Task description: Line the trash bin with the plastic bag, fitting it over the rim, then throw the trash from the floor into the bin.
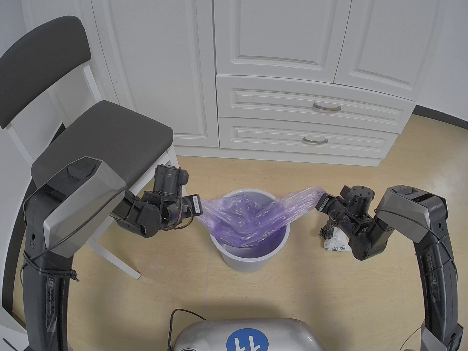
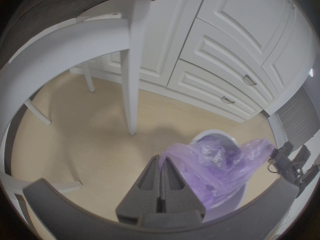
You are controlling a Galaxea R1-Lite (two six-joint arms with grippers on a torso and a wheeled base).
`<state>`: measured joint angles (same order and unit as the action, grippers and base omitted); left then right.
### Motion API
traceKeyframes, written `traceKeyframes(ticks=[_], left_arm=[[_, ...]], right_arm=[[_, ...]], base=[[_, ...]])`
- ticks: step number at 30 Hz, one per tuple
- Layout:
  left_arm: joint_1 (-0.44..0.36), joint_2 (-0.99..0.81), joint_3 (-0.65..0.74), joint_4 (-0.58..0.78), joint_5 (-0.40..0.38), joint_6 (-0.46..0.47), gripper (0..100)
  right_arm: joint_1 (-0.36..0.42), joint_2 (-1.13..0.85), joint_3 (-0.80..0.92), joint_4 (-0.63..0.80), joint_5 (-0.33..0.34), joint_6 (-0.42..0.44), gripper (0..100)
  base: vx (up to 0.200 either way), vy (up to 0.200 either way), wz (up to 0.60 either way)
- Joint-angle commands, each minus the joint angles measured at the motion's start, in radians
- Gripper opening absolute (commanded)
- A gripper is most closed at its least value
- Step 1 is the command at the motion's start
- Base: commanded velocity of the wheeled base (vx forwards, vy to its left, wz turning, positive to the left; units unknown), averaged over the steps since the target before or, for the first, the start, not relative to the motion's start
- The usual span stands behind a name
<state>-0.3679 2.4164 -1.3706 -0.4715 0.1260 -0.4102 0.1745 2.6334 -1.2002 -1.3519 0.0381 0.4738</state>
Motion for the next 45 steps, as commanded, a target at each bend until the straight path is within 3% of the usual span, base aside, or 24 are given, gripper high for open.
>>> traceKeyframes(ticks=[1,4,9,16,21,27,35,38,41,45], left_arm=[[0.049,0.029,0.008,-0.003,0.000,0.018,0],[0.058,0.043,0.002,-0.003,0.000,0.018,0],[0.072,0.061,-0.004,-0.004,-0.003,0.018,0],[0.073,0.064,-0.004,-0.004,-0.009,0.019,0],[0.081,0.056,0.002,-0.004,-0.008,0.041,0],[0.086,0.050,0.008,-0.004,-0.002,0.067,0],[0.089,0.026,0.038,-0.004,-0.005,0.088,0],[0.093,-0.010,0.082,-0.004,-0.028,0.114,0],[0.090,-0.053,0.101,-0.006,-0.088,0.103,0],[0.076,-0.065,0.101,-0.052,-0.089,0.068,0]], right_arm=[[-0.026,0.022,0.044,-0.032,0.036,-0.021,0],[-0.035,0.022,0.071,-0.044,0.066,-0.049,0],[-0.076,0.016,0.174,-0.104,0.190,-0.153,0],[-0.118,0.010,0.248,-0.119,0.279,-0.273,0],[-0.156,-0.021,0.329,-0.113,0.336,-0.416,0],[-0.156,-0.033,0.375,-0.112,0.336,-0.511,0],[-0.093,-0.138,0.498,-0.101,0.335,-0.531,0],[-0.061,-0.201,0.528,-0.036,0.321,-0.531,0],[-0.035,-0.256,0.507,0.051,0.241,-0.524,0],[-0.007,-0.237,0.442,0.036,0.158,-0.472,0]], base=[[0.000,0.000,0.00],[0.000,0.000,0.00],[0.000,0.000,0.00],[0.000,0.000,0.00],[0.000,0.000,0.00],[0.000,0.000,0.00],[0.000,0.000,0.00],[0.000,0.000,0.00],[0.000,0.000,0.00],[0.000,0.000,0.00]])
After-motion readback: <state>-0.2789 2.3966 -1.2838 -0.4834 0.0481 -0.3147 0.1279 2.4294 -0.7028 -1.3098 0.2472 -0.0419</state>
